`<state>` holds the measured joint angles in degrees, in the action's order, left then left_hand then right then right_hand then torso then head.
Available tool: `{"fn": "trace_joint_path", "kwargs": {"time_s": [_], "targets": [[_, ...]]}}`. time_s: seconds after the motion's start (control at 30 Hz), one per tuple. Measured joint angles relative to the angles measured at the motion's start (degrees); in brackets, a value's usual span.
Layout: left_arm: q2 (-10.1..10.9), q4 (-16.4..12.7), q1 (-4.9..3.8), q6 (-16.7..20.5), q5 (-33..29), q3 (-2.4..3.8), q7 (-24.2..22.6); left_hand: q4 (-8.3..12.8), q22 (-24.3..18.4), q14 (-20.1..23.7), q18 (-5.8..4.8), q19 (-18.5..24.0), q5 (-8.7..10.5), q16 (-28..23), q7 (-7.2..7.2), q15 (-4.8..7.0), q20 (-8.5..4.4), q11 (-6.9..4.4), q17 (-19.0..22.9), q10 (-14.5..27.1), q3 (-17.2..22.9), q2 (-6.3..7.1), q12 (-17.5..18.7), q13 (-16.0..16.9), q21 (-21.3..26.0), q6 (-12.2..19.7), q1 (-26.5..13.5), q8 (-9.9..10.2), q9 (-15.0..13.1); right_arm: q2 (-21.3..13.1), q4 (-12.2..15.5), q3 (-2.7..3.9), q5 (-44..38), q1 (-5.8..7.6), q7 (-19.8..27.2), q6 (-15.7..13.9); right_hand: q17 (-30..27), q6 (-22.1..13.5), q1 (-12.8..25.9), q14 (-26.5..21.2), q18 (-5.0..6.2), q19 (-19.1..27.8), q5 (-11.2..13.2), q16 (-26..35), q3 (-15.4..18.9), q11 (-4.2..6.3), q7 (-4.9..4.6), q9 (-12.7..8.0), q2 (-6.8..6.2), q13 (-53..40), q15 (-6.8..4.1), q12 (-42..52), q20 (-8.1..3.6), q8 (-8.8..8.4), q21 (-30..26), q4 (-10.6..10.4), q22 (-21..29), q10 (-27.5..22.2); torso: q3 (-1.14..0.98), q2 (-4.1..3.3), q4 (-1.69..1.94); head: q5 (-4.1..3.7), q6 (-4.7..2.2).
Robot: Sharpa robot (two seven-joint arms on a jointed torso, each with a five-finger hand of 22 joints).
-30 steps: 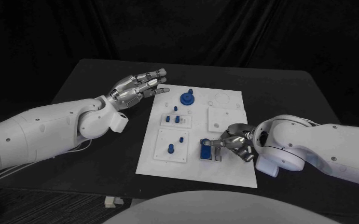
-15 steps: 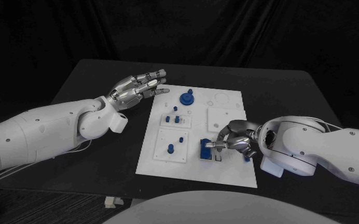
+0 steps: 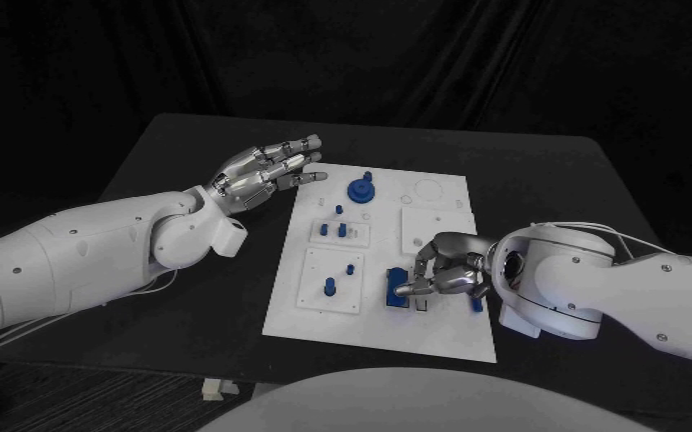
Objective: Assemble the parts on the task board
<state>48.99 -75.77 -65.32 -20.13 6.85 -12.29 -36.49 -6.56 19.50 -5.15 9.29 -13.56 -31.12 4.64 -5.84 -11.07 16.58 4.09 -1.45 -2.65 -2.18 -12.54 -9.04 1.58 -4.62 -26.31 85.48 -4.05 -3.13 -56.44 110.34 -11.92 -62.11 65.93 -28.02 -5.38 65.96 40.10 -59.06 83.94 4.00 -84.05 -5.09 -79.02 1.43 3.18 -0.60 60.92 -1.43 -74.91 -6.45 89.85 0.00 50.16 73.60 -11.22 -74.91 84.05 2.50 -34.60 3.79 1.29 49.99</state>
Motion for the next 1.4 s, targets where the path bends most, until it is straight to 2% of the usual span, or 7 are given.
{"fn": "trace_joint_path", "kwargs": {"time_s": [0.47, 0.63, 0.83, 0.97, 1.0, 1.17, 1.4], "targets": [[0.07, -0.02, 0.16, -0.24, 0.00, 0.00, 0.07, 0.00, -0.05, 0.00, 0.00, 0.00, 0.00, 0.00, 0.00, 0.00, 0.00, 0.00, 0.00, 0.00, 0.00, 0.00, 0.00, 0.00, 0.00, 0.00, 0.00, 0.00, 0.00, 1.47, -1.30, -0.01, -2.87, -0.61, -0.01, 1.56, -0.08, -0.20, -3.35, 0.20, -0.01, 0.21, -0.73, 0.00, -0.09, 0.20, 0.20, 2.09, 0.30, 0.01, -0.20, 0.00, -0.21, 0.93, 0.00, 2.17, 0.00, -0.21, 0.02, -0.07, -0.02, -0.08, 0.00], [0.07, -0.01, 0.19, -0.30, 0.00, 0.00, 0.08, 0.00, -0.05, 0.00, 0.00, 0.00, 0.00, 0.00, 0.00, 0.00, 0.00, 0.00, 0.00, 0.00, 0.00, 0.00, 0.00, 0.00, 0.00, 0.00, 0.00, 0.00, 0.00, 1.57, -1.47, -0.01, -3.41, -0.65, -0.02, 1.64, -0.09, -0.20, -5.06, 0.20, 0.00, 0.00, -3.02, 0.00, -0.58, 0.20, 0.20, 2.71, 0.99, 0.01, -0.20, 0.00, -0.42, 0.93, 0.00, 3.43, 0.00, -0.21, 0.02, -0.07, -0.02, -0.08, 0.00], [0.07, -0.01, 0.23, -0.34, 0.00, 0.00, 0.11, 0.00, -0.05, 0.00, 0.00, 0.00, 0.00, 0.00, 0.00, 0.00, 0.00, 0.00, 0.00, 0.00, 0.00, 0.00, 0.00, 0.00, 0.00, 0.00, 0.00, 0.00, 0.00, 1.57, -1.73, -0.01, -3.92, -0.67, -0.02, 1.56, -0.19, -0.20, -6.47, 0.19, 0.00, 0.00, -9.30, 0.00, -0.97, 0.20, 0.20, 3.20, 1.82, 0.01, -0.21, 0.00, -0.41, 0.80, 0.00, 4.45, 0.01, -0.21, 0.02, -0.04, -0.04, -0.03, 0.00], [0.07, -0.01, 0.26, -0.37, 0.00, 0.00, 0.13, 0.16, -0.05, -0.21, 0.00, 0.00, 0.00, 0.22, 0.00, -0.21, 0.00, 0.21, -0.05, 0.21, 0.16, 0.00, 0.00, 0.00, 0.00, 0.00, 0.00, 0.00, 0.00, 1.71, -1.87, -0.01, -4.15, -0.68, -0.02, 1.49, -0.28, -0.20, -7.29, 0.03, -0.01, 0.00, -16.18, 0.00, -1.76, 0.41, 0.20, 3.18, 1.90, 0.01, -0.37, 0.00, -0.41, -0.46, 0.00, 5.24, 0.01, 0.00, 0.02, -0.04, -0.04, -0.02, 0.00], [0.07, -0.01, 0.28, -0.38, 0.00, 0.00, 0.14, 0.16, -0.05, -0.21, 0.00, 0.00, 0.00, 0.22, 0.00, -0.21, 0.00, 0.21, -0.05, 0.21, 0.16, 0.00, 0.00, 0.00, 0.00, 0.00, 0.00, 0.00, 0.00, 1.78, -1.91, -0.01, -4.19, -0.68, -0.01, 1.48, -0.28, -0.20, -7.29, 0.00, 0.00, 0.00, -17.12, 0.00, -1.76, 0.41, 0.20, 3.16, 1.90, 0.01, -0.40, 0.00, -0.41, -0.58, 0.00, 5.24, 0.01, 0.00, 0.02, -0.03, -0.04, -0.02, 0.00], [0.07, -0.01, 0.31, -0.42, 0.00, 0.00, 0.17, 0.16, -0.05, -0.21, 0.00, 0.00, 0.00, 0.22, 0.00, -0.21, 0.00, 0.21, -0.05, 0.21, 0.16, 0.00, 0.00, 0.00, 0.00, 0.00, 0.00, 0.00, 0.00, 1.99, -2.04, -0.01, -4.28, -0.70, 0.02, 1.45, -0.31, 0.02, -7.39, 0.00, 0.00, 0.00, -20.83, 0.00, -2.59, 0.41, 0.41, 3.04, 1.79, 0.01, -0.40, 0.00, -0.41, -1.36, 0.00, 5.23, 0.01, 0.00, 0.03, 0.00, -0.04, -0.01, 0.00], [0.07, -0.02, 0.36, -0.50, 0.00, 0.00, 0.21, 0.16, -0.05, -0.21, 0.00, 0.00, 0.00, 0.22, 0.00, -0.21, 0.00, 0.21, -0.05, 0.21, 0.16, 0.00, 0.00, 0.00, 0.00, 0.00, 0.00, 0.00, 0.00, 2.17, -2.17, -0.03, -4.33, -0.76, 0.12, 1.44, -0.42, 0.02, -7.45, 0.00, 0.00, 0.00, -23.52, 0.00, -3.42, 0.40, 0.41, 2.89, 1.71, -0.03, -0.40, 0.00, -0.41, -1.90, 0.00, 4.97, 0.01, 0.00, 0.04, 0.03, -0.05, 0.27, 0.00]]}}
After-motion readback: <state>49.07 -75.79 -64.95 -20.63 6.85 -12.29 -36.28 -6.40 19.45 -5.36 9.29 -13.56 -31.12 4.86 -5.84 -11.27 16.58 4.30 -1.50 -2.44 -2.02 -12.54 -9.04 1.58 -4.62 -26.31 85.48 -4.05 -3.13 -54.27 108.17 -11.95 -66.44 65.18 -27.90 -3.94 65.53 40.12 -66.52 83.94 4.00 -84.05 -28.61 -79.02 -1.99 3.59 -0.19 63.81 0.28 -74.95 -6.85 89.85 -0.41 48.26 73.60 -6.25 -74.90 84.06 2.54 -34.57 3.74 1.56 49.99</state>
